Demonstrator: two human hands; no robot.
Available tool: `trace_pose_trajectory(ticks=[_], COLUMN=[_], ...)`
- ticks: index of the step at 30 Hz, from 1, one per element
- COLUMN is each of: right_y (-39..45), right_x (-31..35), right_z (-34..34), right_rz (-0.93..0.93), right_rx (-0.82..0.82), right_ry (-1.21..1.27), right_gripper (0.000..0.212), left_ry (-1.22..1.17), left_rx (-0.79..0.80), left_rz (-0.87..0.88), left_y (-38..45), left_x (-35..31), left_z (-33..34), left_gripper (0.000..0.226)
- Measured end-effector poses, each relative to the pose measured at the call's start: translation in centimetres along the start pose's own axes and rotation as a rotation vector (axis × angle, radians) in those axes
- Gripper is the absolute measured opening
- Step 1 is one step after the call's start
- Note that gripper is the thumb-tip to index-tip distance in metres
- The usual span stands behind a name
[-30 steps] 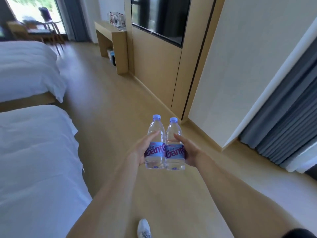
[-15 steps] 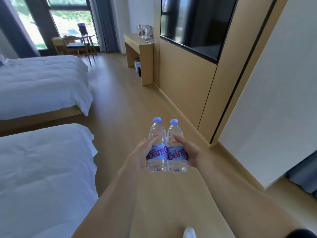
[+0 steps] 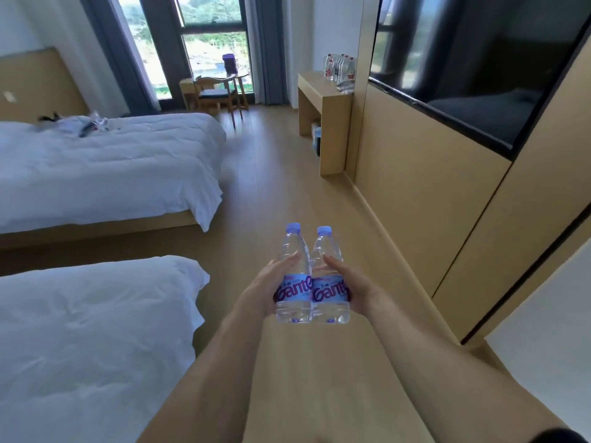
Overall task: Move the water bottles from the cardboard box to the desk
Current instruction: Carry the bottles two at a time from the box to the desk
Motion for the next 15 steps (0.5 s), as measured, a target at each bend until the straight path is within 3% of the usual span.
trace_pose_trajectory(ticks=[9,15], right_y=[12.8,20.6], right_x=[7.9,11.5], right_z=[-2.9,-4.4], right_rz=[0.017,0.018], right_rx=[0.134,0.13], right_ry=[-0.025,-0.016], right_gripper=[0.061,0.062], left_ry=[-0.004,0.008], left_rx=[-0.081,-0.086], left_rz=[0.041,0.024], left_y=[11.0,18.9], left_x=[-7.3,-11.5], left_z=[1.5,1.4], left_gripper=[0.036,0.058])
Point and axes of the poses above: each hand's wrist, its own y-axis towards the middle knuckle, its own z-axis out of the palm, x = y × z, the point moved 2 cm from there along y, towards the middle knuckle, and after that the axes turned 6 degrees about -y, right-handed, at the moved point
